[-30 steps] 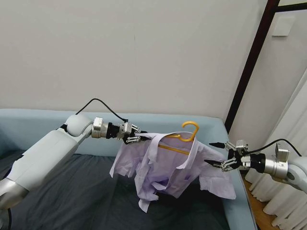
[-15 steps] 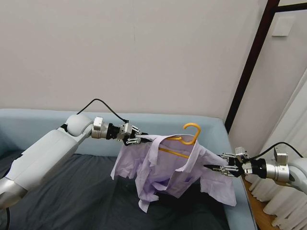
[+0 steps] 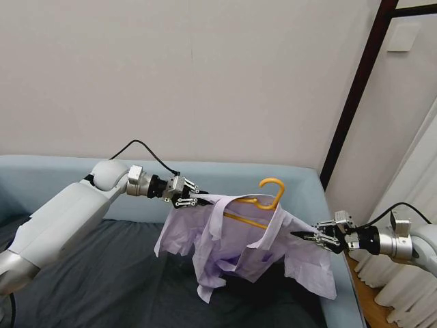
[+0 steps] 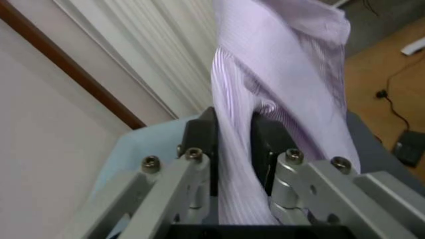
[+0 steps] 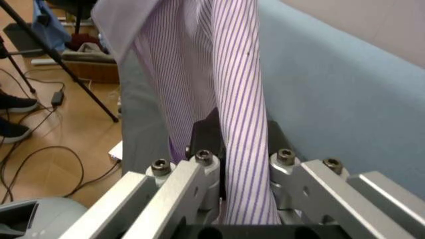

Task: Pick up the clothes from the sofa and hang them on the clothes hanger.

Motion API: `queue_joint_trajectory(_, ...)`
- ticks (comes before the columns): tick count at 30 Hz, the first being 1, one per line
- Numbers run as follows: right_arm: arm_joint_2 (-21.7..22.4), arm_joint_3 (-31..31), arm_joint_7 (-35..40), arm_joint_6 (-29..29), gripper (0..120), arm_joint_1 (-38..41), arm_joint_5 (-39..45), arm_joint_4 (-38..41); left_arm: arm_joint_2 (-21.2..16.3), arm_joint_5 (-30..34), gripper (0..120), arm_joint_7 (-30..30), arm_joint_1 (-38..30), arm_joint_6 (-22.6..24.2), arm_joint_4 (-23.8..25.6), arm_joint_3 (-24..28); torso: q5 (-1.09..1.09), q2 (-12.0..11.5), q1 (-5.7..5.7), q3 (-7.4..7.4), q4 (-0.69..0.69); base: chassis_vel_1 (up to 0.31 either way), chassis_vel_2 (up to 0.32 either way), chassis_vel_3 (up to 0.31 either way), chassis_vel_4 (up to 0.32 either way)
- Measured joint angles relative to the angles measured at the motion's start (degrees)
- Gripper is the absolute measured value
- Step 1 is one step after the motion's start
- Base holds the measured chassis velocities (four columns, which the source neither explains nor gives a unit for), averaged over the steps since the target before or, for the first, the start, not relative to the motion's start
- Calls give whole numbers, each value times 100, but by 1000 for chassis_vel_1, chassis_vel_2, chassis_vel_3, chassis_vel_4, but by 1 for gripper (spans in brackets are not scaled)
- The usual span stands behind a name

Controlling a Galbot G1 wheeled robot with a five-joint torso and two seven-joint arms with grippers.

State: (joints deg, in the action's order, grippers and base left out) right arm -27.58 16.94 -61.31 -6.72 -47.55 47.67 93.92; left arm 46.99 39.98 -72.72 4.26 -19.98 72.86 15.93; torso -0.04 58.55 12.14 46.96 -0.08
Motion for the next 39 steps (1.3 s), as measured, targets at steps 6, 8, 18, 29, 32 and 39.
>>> queue_joint_trajectory(6, -30, 42, 83, 1, 6, 148, 312, -19, -173, 818, 45, 219, 517, -18, 179, -807, 1, 0, 0, 0, 2, 0, 0, 0, 0)
queue_joint_trajectory(8, -41, 39, 110, 2, 6, 173, 351, -23, -216, 1028, 49, 349, 644, -19, 236, -908, 0, 0, 0, 0, 5, 0, 0, 0, 0)
queue_joint_trajectory(18, 112, 55, 998, -12, 6, 100, 965, 321, -582, 1998, 86, 2793, 2306, -21, 1607, -1515, 1, 0, 0, 0, 3, 0, 0, 0, 0)
queue_joint_trajectory(29, 493, 86, 2371, -92, 6, 52, 828, 765, 86, 783, 97, 7161, 3196, 561, 3519, -879, 2, 1, 0, 0, -1, 0, 0, 0, 0)
queue_joint_trajectory(32, 513, 107, 2861, -120, 6, -79, 875, 929, 282, 493, 97, 7577, 3196, 702, 3487, -704, 2, 1, 0, 0, 1, 0, 0, 0, 0)
queue_joint_trajectory(39, 732, 186, 3618, -162, 6, -341, 1152, 1289, 731, 30, 97, 7964, 3111, 745, 3023, -358, 4, 0, 0, 1, 1, 0, 0, 0, 0)
